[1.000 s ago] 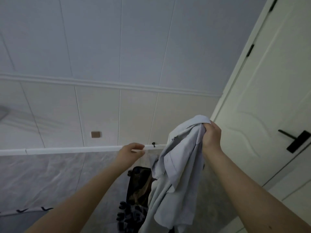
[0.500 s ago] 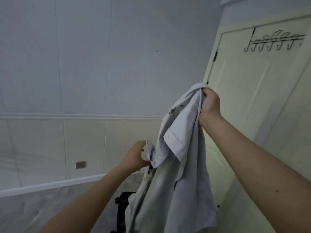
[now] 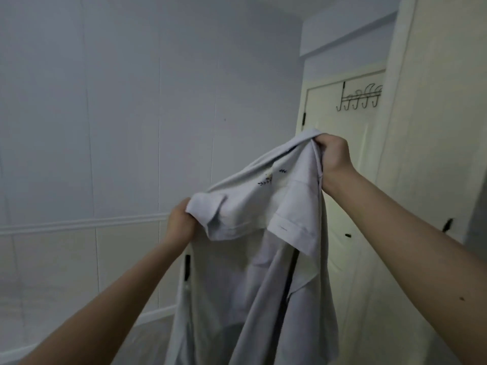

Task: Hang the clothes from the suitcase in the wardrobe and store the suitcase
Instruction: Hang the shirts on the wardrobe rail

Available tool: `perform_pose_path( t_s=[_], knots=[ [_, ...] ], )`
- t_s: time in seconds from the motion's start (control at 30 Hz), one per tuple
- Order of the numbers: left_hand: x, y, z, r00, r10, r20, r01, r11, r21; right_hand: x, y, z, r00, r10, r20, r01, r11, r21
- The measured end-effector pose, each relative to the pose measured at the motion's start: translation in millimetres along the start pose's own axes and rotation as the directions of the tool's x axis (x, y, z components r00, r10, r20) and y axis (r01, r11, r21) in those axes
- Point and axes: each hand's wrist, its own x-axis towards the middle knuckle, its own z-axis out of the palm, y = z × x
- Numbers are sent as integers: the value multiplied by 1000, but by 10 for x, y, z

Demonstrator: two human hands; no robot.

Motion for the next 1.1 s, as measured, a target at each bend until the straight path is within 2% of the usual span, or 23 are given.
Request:
perform_pose_path(
  t_s=[0.1, 0.23, 0.37, 0.47, 0.53, 0.63, 0.7, 0.77, 0.87, 0.97, 1.03, 1.1],
  knots=[
    [-113, 599, -264, 988, 68, -136, -87, 986, -139, -280, -399, -110, 997, -55, 58, 59, 995, -74],
    [-473, 1496, -304, 980, 123, -156, -168, 931, -325, -703, -946, -490, 990, -129, 56, 137, 970, -199],
    [-959, 2265, -14, 967, 249, -52, -252, 917, -309, -1035, -1327, -1136, 978, -210, 9, 201, 923, -329],
    [-1414, 2765, 322, 952, 289, 106, -238, 911, -338, -1305, -1511, -1744, 958, -266, -109, 185, 860, -476],
    [-1711, 3048, 532, 925, 319, 206, -237, 909, -341, -1458, -1575, -2139, 943, -287, -167, 164, 841, -515],
    [-2137, 3446, 916, 866, 408, 288, -277, 872, -403, -1786, -1745, -2819, 931, -239, -277, 95, 889, -447],
    [-2320, 3688, 1183, 820, 445, 360, -270, 856, -441, -2021, -1852, -3202, 907, -221, -357, 35, 887, -460],
    [-2522, 3949, 1496, 752, 472, 461, -252, 851, -460, -2229, -1987, -3574, 866, -177, -467, -73, 880, -469],
    [-2842, 4274, 2052, 622, 505, 598, -195, 840, -507, -2496, -2131, -4163, 805, -27, -593, -275, 869, -412],
    [-3042, 4470, 2628, 533, 527, 663, -172, 834, -524, -2761, -2237, -4560, 792, 78, -605, -423, 785, -452],
    [-3158, 4568, 3038, 466, 544, 698, -184, 831, -525, -2869, -2352, -4765, 793, 73, -605, -401, 810, -427],
    [-3279, 4629, 3421, 398, 571, 718, -220, 820, -529, -2893, -2450, -4873, 831, 68, -553, -336, 852, -401]
  ],
)
